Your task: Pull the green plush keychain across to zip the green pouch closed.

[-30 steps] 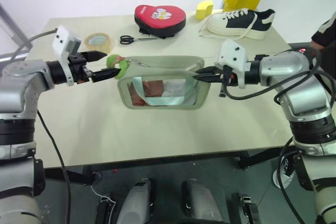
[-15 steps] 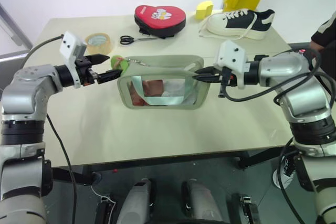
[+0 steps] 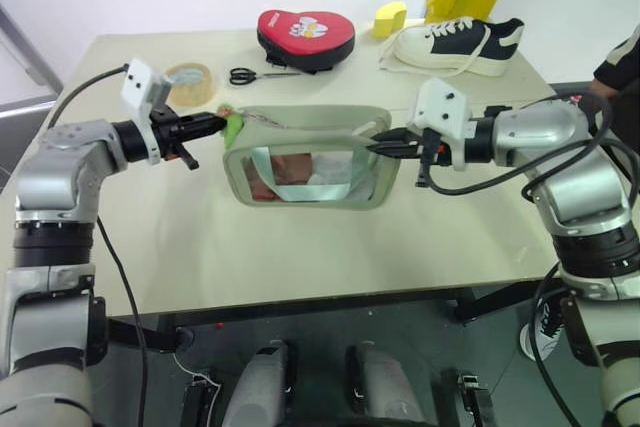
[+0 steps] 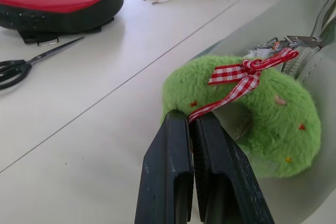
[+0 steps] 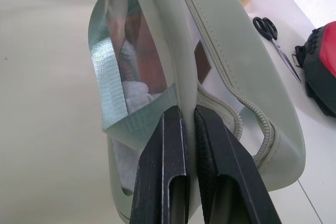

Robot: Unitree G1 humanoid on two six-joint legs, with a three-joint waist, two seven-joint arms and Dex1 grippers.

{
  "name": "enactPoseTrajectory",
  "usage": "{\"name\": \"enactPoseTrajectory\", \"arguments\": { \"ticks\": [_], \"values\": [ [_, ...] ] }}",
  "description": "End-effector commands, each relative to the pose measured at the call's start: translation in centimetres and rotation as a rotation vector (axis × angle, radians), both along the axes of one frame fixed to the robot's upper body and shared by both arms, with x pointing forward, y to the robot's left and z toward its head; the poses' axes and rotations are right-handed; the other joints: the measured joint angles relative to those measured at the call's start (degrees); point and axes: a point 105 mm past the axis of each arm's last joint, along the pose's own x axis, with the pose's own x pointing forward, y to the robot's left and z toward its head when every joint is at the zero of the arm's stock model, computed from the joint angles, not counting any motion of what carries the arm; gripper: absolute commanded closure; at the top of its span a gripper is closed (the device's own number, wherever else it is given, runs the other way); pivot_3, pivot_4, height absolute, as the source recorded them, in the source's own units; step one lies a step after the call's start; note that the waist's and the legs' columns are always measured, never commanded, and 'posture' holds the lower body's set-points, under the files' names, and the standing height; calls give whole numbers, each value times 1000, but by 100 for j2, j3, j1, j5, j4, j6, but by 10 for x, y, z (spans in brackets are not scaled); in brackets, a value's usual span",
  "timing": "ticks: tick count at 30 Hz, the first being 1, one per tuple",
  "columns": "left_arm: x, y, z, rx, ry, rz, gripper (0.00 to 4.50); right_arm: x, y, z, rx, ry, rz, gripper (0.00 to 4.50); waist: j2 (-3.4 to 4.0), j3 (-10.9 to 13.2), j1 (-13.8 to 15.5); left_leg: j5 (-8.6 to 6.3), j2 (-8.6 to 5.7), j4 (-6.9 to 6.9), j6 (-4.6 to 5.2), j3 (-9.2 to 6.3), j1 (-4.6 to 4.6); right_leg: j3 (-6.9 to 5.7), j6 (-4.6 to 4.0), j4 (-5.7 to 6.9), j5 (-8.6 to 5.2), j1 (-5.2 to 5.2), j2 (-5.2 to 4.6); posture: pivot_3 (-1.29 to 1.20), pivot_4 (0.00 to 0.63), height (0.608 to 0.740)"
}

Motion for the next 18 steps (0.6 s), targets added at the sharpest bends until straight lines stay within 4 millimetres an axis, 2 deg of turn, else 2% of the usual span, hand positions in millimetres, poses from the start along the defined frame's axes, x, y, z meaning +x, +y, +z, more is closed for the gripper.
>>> {"name": "enactPoseTrajectory", "arguments": {
  "ticks": [1, 3, 6, 8, 14, 16, 18],
  "values": [
    [-8, -9, 44, -20, -108, -81, 4457, -3, 4, 7, 1, -43, 17, 4500, -3, 2, 0, 0, 0, 0, 0, 0, -1, -1, 0, 0, 0, 0, 0, 0, 150, 740],
    [-11, -16, 54, -24, -126, -126, 4457, -2, 4, 7, 3, -45, 15, 4500, -7, 4, -1, 0, 0, 1, 0, 0, -1, -1, 0, 0, 0, 0, 1, 0, 150, 740],
    [-11, -23, 60, -6, -138, -161, 4457, -1, 5, 7, 4, -45, 14, 4500, -7, 4, -20, 0, 0, 1, 0, 1, 0, 0, 0, -1, 0, 1, 3, 0, 150, 740],
    [-11, -37, 63, -1, -153, -194, 4457, -1, 5, 6, 4, -46, 13, 4500, -7, 4, -9, 0, 0, 0, 1, 0, 1, -1, 0, 2, 0, 1, 6, 0, 150, 740],
    [-10, -74, 38, 50, -144, -280, 4457, 1, 7, 6, 13, -50, 11, 4500, -8, 5, -14, -1, 0, 19, 4, 0, -1, -1, 5, 4, 3, 8, 8, 0, 150, 740],
    [-5, -78, 33, 44, -148, -262, 4457, 1, 7, 4, 14, -48, 10, 4500, -8, 5, -23, -2, 1, 24, 6, 1, -1, 2, 7, 6, 4, 8, 8, 0, 150, 740],
    [-1, -77, 35, 31, -153, -243, 3827, 1, 7, 4, 16, -48, 8, 4500, -8, 5, -25, -2, 2, 29, 6, 0, -1, 1, 7, 11, 4, 8, 10, 0, 150, 740]
  ]
}}
